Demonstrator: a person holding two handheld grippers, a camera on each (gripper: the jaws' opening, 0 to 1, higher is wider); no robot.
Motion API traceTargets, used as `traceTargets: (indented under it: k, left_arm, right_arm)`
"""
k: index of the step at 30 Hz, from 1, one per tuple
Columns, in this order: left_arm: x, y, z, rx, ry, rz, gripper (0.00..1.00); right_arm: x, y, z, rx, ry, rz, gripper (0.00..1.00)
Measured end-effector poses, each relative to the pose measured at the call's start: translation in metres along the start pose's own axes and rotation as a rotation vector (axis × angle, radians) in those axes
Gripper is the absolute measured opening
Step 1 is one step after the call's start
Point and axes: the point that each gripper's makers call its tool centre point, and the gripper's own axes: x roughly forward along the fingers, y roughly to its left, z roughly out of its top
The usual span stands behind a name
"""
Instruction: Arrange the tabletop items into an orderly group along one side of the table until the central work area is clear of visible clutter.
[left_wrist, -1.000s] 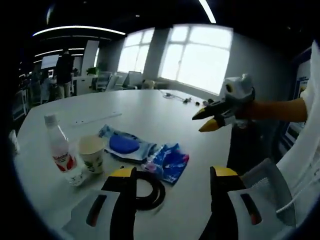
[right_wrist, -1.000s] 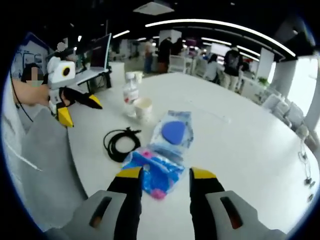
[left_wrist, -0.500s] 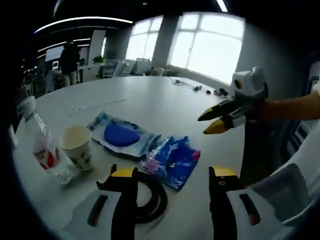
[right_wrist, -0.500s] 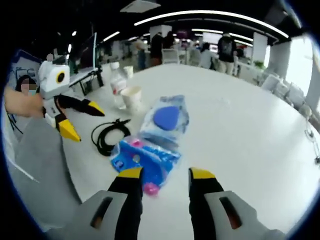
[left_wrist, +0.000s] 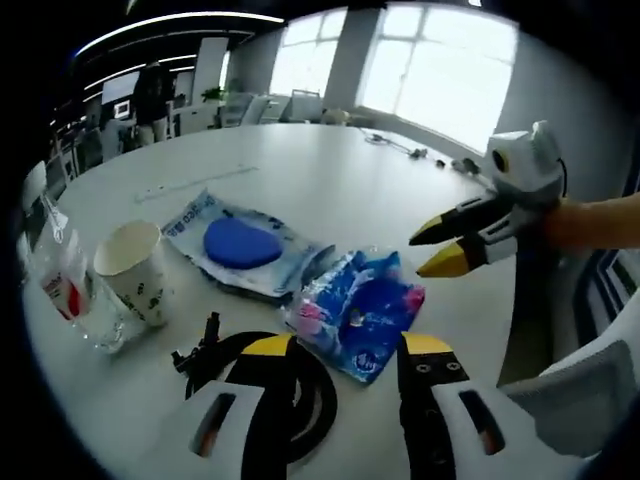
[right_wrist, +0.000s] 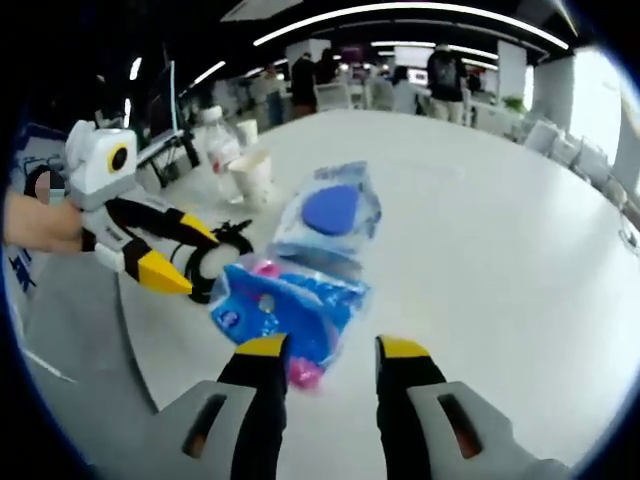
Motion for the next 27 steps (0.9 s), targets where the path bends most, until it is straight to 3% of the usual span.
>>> traceTargets:
  k: [15,21,27]
  left_arm:
    - [0.015,0.002,-0.011,-0.051,0.046,0.030,0.17]
    - [0.018,-0.001,-0.011,-0.056,0.041,0.026,0.15]
    - [0.019,0.000,-0.012,-0.072,0.046,0.036,0.08]
  right_arm:
    - [0.016,0.000,-0.015,0.077,0.046,0.022,0.20]
    - [0.020,0.000,-0.020,0.104,0.053,0.020,0.15]
    - [0.021,-0.003,-0.025,0.121,0.058,-0.001,0.02]
